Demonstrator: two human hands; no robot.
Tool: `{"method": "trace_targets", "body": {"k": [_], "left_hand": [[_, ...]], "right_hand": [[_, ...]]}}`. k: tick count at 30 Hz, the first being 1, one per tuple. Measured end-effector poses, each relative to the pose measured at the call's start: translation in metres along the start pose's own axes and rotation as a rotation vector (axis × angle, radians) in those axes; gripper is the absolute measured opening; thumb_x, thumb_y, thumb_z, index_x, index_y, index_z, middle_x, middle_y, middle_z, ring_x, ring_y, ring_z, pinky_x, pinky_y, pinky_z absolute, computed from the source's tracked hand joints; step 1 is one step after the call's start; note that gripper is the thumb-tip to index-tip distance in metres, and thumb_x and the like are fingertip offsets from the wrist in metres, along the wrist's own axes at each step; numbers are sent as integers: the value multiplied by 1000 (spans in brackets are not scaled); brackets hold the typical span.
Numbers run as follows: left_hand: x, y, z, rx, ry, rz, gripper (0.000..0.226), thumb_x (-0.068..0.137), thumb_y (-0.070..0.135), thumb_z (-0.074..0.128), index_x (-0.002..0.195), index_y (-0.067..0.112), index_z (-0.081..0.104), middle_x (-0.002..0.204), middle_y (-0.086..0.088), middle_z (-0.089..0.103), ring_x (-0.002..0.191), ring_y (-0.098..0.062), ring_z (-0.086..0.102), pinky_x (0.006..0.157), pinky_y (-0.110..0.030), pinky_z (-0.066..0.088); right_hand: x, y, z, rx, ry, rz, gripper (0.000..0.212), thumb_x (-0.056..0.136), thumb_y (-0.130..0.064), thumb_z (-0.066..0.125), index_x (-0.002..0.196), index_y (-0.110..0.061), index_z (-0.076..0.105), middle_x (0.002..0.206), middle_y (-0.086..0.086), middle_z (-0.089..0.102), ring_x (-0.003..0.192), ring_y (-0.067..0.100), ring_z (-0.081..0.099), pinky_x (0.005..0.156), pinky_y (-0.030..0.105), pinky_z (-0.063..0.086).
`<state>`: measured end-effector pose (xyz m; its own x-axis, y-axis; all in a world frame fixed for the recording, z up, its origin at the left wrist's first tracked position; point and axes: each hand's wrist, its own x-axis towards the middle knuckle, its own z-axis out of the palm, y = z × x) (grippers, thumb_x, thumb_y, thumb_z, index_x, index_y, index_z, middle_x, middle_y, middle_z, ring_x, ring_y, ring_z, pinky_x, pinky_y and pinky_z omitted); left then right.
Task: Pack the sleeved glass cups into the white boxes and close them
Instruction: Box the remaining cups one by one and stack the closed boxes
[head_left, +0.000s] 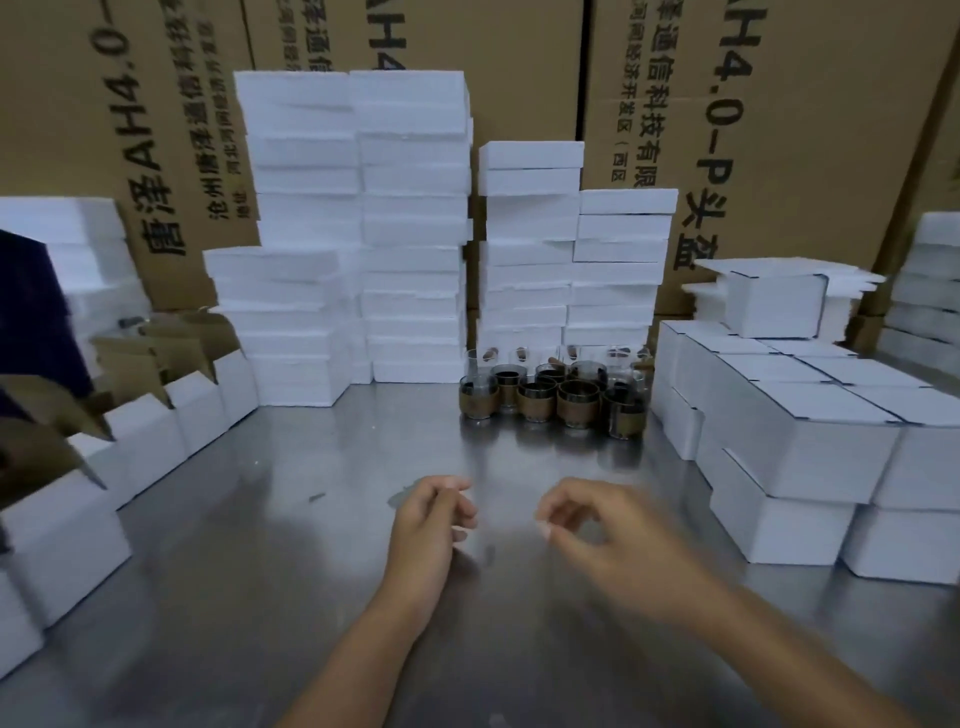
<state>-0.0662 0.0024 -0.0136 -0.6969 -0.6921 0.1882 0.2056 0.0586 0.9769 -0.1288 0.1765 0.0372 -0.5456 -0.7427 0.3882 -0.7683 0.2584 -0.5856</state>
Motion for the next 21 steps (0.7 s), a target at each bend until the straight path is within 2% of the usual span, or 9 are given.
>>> {"method": "trace_targets", "body": {"k": [5,8,12,14,16,19,21], "left_hand": [[-9,3,-7,11,-27,-31,14,94,5,45,93,6,60,71,-4,57,66,-13,54,48,-14,44],[-16,6,-11,72,-52,-6,15,93,4,47,88,12,58,69,0,57,64,-10,54,55,-11,42],[-25,11,-29,264,-114,121,23,91,7,53,82,27,57,81,6,61,77,-7,57,70,-10,42],[-25,20,-49,369,-66,237,26,89,8,58,79,31,57,83,13,61,74,5,54,68,-6,39],[-21,33,-74,443,23,303,24,89,9,59,79,31,56,82,15,60,73,9,53,67,-3,36],[-14,54,-119,635,134,370,14,90,9,56,92,22,57,92,9,58,87,-3,53,71,-3,33],[-10,67,-148,795,197,396,13,91,11,54,102,18,57,102,4,56,99,-11,51,81,-15,35]], "right_hand": [[-13,25,30,80,197,133,17,87,-7,62,74,-18,62,73,-3,64,74,5,58,69,22,45],[-21,32,32,73,295,161,19,85,-1,63,73,-15,62,73,-4,65,72,6,59,66,15,41],[-24,30,29,50,298,144,19,85,2,62,73,-13,62,73,-4,65,74,7,59,64,7,39],[-25,27,30,25,282,129,20,84,3,62,73,-13,62,72,-4,65,69,9,60,64,5,39],[-26,26,30,4,267,127,20,84,2,62,74,-14,62,71,-3,64,70,8,59,62,7,40],[-26,26,30,-10,248,140,21,85,0,62,74,-18,61,70,-3,64,70,8,59,61,13,39],[-27,25,30,-17,252,144,22,85,-1,63,73,-18,60,70,-3,64,68,8,58,60,12,38]]}}
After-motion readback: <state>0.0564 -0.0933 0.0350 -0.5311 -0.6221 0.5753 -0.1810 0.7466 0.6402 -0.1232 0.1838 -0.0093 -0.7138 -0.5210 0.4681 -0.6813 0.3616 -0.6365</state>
